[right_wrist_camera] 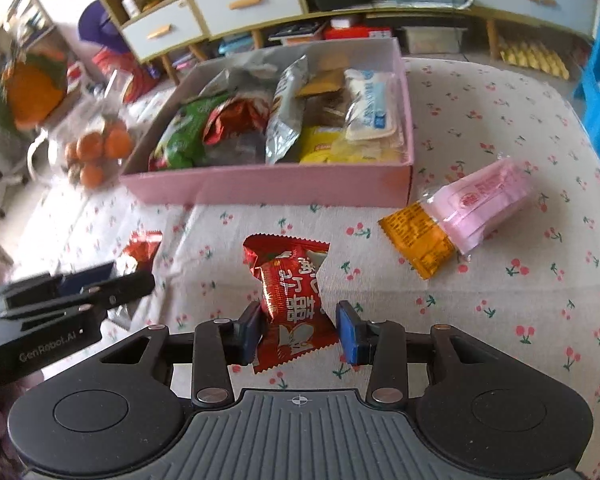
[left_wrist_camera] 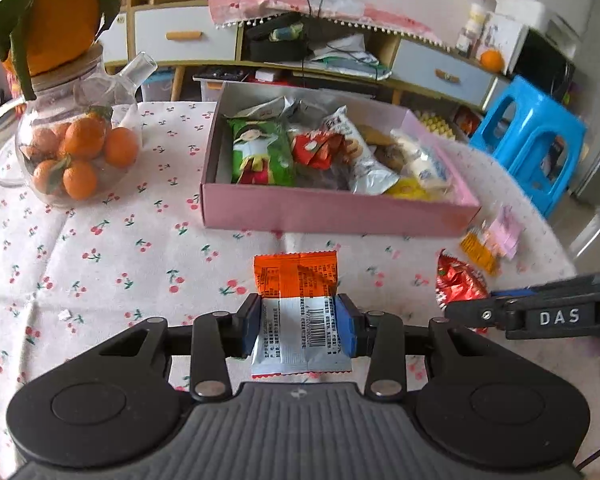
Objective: Organize snacks
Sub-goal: 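Carry both packets over the pink box, lower them in and open both tools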
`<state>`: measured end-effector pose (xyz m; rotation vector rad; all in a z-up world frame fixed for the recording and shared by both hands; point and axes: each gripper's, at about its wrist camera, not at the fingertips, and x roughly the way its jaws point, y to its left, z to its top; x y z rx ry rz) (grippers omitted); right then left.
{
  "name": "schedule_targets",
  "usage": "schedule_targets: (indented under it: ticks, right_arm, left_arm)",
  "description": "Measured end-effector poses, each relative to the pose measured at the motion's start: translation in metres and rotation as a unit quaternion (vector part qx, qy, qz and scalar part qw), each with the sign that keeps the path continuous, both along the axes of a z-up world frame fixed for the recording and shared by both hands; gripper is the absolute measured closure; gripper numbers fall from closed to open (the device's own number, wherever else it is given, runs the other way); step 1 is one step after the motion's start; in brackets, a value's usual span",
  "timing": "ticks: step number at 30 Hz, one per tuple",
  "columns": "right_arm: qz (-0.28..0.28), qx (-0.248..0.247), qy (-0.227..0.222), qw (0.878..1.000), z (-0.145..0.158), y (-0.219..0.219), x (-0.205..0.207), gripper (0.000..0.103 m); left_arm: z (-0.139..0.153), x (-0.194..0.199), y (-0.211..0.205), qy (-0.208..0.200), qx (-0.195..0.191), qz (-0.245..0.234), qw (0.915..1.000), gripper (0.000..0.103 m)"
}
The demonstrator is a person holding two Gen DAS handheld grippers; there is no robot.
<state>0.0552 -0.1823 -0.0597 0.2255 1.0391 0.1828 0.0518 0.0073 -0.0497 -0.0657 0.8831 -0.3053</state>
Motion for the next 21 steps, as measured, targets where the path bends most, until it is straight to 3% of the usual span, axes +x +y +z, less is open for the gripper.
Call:
schedule_targets:
  ticks: [12, 21]
  right_arm:
    - [-0.093, 0.100, -0.063, 0.989, 0.026, -0.023, 0.034, 0.065]
    - [-0.129, 0.130, -0.103, 0.978, 0.023, -0.023, 0.065, 0.064]
  left_arm:
    - [0.027, 0.038, -0.031, -0.038, -0.021, -0.014, 0.9990, 0.067]
    - [0.014, 0.074, -0.043, -0.069, -0.020, -0.008, 0.9974, 0.067]
